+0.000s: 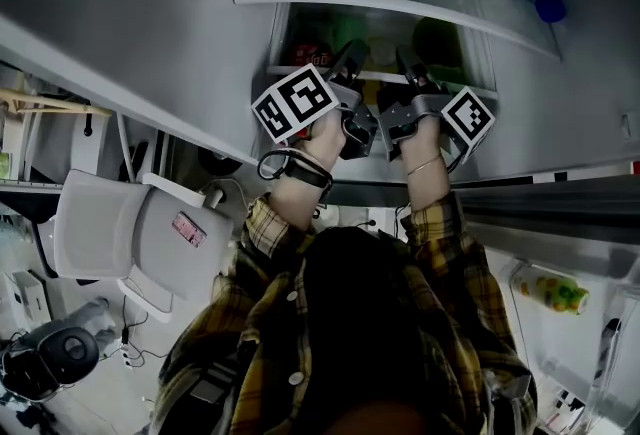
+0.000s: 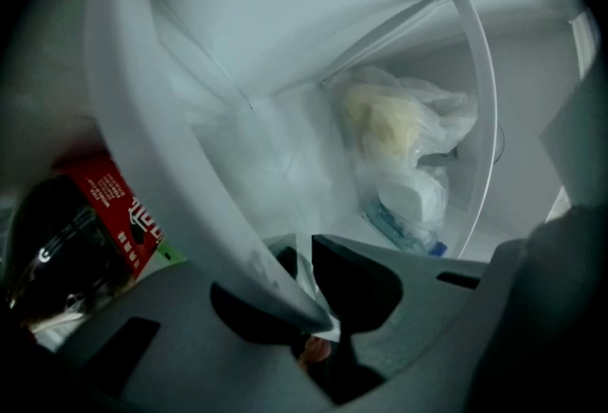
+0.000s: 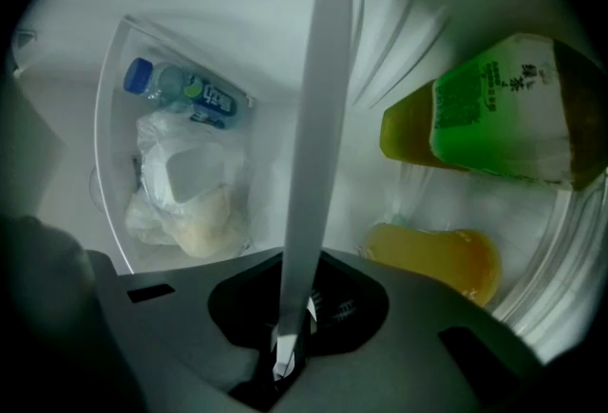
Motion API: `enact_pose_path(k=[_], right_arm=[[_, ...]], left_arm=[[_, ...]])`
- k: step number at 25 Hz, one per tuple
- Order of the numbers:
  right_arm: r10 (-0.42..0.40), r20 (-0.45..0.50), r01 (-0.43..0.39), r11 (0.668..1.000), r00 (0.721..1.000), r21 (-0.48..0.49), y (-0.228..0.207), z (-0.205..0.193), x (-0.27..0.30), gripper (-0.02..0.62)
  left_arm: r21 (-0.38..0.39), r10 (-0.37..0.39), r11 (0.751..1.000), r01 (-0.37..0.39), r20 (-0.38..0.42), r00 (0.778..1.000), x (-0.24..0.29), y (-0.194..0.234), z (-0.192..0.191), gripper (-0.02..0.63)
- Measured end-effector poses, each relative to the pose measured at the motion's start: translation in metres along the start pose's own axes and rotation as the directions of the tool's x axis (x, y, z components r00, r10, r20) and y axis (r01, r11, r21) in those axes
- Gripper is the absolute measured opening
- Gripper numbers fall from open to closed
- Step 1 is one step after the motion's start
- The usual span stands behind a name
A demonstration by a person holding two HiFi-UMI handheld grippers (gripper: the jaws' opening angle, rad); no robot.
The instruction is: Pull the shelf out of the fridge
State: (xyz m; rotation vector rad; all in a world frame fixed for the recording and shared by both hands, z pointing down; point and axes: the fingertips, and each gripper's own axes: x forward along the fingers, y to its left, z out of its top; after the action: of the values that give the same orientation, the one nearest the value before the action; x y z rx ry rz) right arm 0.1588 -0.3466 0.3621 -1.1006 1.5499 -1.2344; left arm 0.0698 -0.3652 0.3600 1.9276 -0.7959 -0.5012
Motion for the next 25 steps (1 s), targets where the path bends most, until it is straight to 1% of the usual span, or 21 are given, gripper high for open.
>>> enact_pose_path(k=[3, 12, 18, 25], right_arm=[[0.004, 0.003, -0.004, 1.000, 1.000, 0.022, 0.000, -0.001, -0.003, 0.031], [0.004, -0.008, -0.004, 0.999, 1.000, 0.043, 0.000, -0.008, -0.014, 0.029], [0.009, -0.017, -0.008, 0.999, 1.000, 0.045, 0.000, -0.016, -0.031, 0.028], [0.015, -0.027, -0.014, 0.999, 1.000, 0.038, 0.001, -0.024, -0.049, 0.028]], left_arm=[[-0.003, 0.000, 1.000, 0.000, 0.000, 1.000, -0.002, 0.000, -0.001, 0.063], [0.002, 0.000, 1.000, 0.000, -0.001, 1.000, -0.014, -0.003, -0.007, 0.063], [0.014, 0.000, 1.000, 0.000, 0.002, 1.000, -0.030, -0.006, -0.017, 0.063], [0.009, -0.001, 1.000, 0.001, 0.006, 1.000, -0.045, -0.009, -0.029, 0.063]])
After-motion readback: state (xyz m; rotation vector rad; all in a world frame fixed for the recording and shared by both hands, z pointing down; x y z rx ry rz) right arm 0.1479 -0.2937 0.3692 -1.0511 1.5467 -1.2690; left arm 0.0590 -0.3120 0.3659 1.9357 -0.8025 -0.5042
